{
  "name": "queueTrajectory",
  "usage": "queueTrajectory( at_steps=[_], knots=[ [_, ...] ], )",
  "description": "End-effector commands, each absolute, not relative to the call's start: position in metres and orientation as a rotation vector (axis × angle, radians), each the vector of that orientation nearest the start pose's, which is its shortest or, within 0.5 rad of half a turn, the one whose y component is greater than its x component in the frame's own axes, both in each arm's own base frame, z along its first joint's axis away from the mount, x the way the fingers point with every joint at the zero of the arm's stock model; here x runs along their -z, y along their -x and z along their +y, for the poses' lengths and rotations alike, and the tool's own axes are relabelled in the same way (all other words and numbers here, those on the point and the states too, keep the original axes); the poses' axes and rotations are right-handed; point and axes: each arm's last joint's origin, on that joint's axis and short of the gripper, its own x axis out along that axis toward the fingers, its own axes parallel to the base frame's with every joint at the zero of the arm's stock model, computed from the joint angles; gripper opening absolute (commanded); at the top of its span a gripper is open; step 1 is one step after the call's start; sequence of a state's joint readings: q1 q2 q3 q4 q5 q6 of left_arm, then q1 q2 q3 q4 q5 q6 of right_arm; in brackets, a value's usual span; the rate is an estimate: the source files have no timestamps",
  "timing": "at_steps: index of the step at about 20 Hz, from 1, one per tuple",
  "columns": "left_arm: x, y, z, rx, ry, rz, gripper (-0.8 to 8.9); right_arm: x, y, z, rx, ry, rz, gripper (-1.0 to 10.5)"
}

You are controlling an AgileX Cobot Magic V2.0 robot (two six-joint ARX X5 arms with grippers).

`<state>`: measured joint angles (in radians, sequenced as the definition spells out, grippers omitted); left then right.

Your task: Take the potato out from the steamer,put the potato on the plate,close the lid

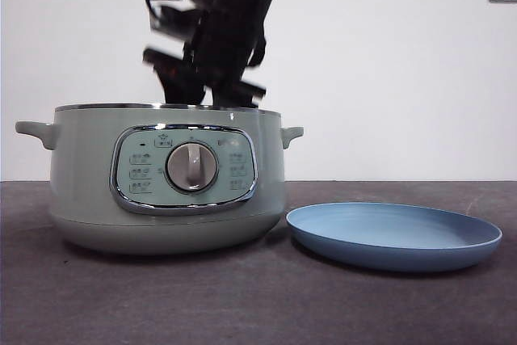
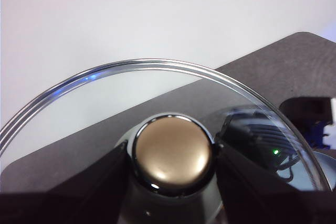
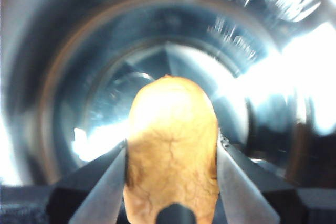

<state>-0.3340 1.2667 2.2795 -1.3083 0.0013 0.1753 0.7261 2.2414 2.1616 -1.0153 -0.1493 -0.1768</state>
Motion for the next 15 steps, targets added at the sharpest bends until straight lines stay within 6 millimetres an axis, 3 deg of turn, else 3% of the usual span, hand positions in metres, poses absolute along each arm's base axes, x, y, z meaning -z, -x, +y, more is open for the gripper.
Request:
queueTrajectory(
  at_steps=[1, 4, 7, 10, 13, 15],
  knots=[
    [-0.574, -0.111, -0.038, 0.354, -0.223, 0.195, -0.09, -0.328, -0.339, 0.305, -0.893, 0.441, 0.872, -0.1],
    [-0.572, -0.134, -0.047, 0.365, -0.225, 0.212, -0.08, -0.416, -0.305, 0.249, -0.79, 0.428, 0.71, -0.1],
    [-0.568, -0.16, -0.059, 0.486, -0.209, 0.213, -0.08, -0.472, -0.269, 0.173, -0.635, 0.337, 0.668, -0.1],
    [-0.561, -0.184, -0.07, 0.561, -0.197, 0.244, -0.08, -0.481, -0.262, 0.123, -0.493, 0.239, 0.76, -0.1],
    [-0.554, -0.199, -0.077, 0.632, -0.184, 0.279, -0.08, -0.472, -0.275, 0.103, -0.406, 0.175, 0.82, -0.1],
    [-0.551, -0.205, -0.08, 0.655, -0.178, 0.293, -0.09, -0.459, -0.287, 0.103, -0.393, 0.167, 0.872, -0.1]
  ],
)
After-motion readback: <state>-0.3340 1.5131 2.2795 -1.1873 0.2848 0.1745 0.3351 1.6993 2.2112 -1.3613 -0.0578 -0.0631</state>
